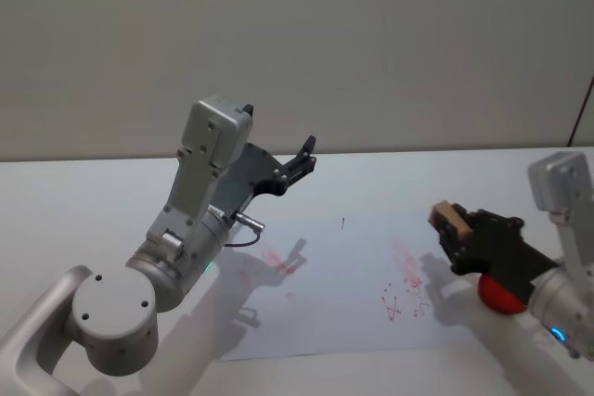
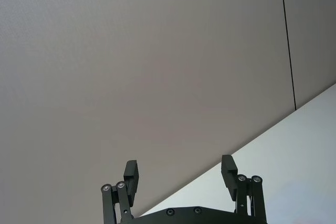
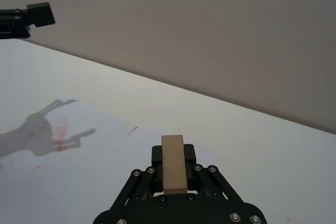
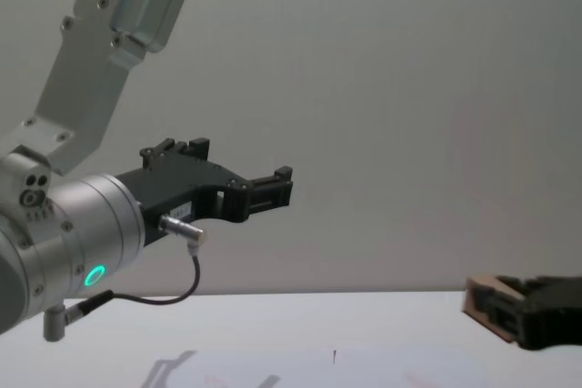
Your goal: Use the one hand to pick up the stamp and affix it onto the A4 paper.
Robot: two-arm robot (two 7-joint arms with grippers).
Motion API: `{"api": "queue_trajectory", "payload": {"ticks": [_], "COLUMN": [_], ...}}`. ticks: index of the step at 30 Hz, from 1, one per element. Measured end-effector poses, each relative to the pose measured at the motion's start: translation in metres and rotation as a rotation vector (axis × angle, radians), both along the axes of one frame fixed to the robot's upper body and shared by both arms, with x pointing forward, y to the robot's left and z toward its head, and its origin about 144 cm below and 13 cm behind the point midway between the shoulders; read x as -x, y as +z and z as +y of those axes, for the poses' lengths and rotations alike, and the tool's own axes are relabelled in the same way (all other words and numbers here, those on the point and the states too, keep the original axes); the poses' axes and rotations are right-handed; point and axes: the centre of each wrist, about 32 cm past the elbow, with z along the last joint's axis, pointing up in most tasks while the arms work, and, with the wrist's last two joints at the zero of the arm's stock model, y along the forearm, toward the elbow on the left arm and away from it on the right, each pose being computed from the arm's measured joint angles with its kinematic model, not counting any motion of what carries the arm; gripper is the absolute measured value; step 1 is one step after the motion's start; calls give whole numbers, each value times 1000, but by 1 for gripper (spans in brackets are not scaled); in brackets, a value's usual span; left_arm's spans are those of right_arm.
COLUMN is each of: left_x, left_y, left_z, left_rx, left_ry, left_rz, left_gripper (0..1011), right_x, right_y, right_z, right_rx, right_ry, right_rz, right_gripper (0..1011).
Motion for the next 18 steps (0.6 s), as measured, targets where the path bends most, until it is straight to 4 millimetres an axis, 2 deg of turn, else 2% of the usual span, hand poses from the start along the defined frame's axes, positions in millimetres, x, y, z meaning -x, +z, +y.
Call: {"api": "queue_trajectory", "payload": {"ticks": [8,18], "left_x": [0,0], "left_y": [0,0], "left_z": [0,0], "left_rx": [0,0], "left_ry": [0,0], "left_rz": [0,0], "left_gripper": [1001,1001], "right_x": [-20,-46], "right_y": [-2,-21], "right_z": [10,25], "right_rx": [-30,-42], "right_ry": [116,254], "right_rz": [2,84], "right_gripper": [217,217]}}
